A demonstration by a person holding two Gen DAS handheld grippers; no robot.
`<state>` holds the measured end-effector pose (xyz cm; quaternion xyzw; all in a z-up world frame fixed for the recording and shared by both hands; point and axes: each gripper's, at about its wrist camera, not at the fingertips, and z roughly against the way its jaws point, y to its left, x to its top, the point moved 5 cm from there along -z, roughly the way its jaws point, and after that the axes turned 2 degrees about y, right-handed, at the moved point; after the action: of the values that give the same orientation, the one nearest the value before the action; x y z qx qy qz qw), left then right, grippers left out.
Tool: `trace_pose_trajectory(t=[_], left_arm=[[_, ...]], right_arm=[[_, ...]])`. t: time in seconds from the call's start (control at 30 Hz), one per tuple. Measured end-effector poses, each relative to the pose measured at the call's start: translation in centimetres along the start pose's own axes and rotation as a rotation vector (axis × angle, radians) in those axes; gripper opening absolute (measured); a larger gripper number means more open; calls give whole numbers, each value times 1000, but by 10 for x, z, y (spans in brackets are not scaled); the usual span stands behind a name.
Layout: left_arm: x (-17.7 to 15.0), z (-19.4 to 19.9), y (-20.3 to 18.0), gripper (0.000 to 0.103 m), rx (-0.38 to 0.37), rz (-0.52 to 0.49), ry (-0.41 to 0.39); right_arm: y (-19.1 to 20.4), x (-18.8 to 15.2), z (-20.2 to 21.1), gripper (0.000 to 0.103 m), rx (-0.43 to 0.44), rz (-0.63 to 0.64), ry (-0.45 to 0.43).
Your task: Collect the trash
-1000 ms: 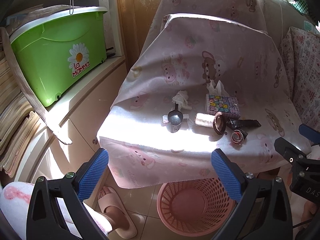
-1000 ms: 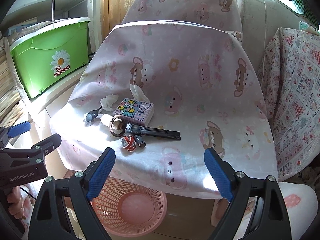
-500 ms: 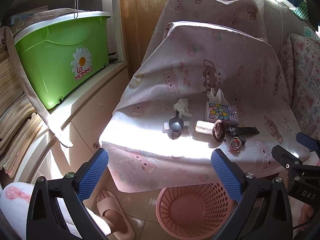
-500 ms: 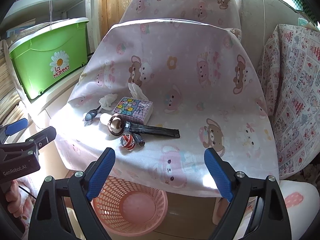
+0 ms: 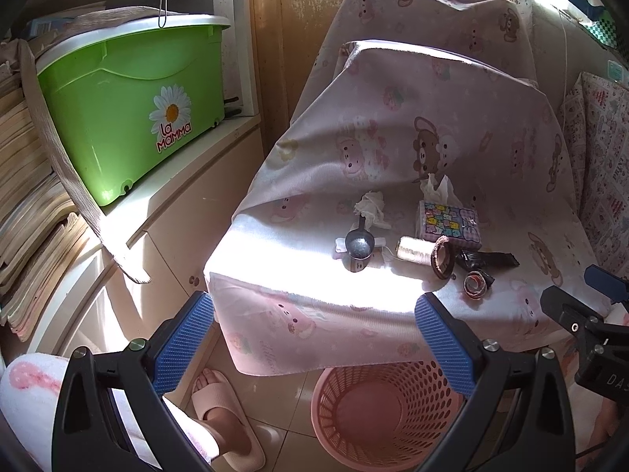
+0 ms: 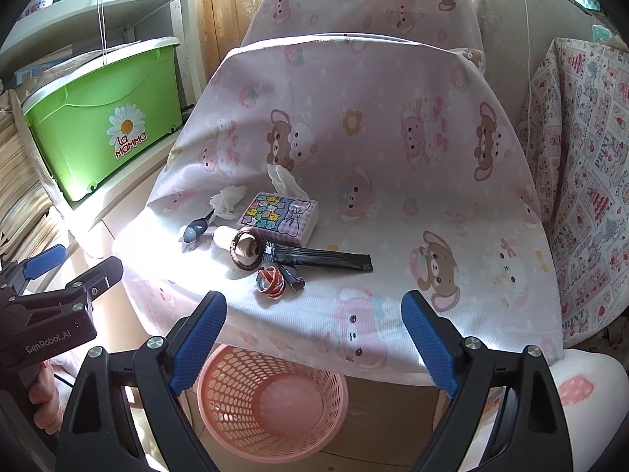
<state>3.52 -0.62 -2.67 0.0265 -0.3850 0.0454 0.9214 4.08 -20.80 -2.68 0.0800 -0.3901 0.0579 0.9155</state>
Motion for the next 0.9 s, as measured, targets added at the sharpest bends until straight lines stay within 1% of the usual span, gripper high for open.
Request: trace_pose_trajectory(t=[0.07,0.13,0.5,0.77,0.9], left_arm=[[-3,-6,2,101,-29,24,36],[-4,-8,4,101,-19,30,45],[-5,-12,6,102,5,23,53],[-6,-11,3,102,-6,16,57],[-6,-13,2,102,2,9,64]], right_arm=[[1,-1,0,92,-1,7,1],[2,-2,-1,92,3,13,6],[4,-1,-1,92,9,22,4],[4,-2,-2,92,4,18,2],[4,-2,-2,92,9,13,-3]])
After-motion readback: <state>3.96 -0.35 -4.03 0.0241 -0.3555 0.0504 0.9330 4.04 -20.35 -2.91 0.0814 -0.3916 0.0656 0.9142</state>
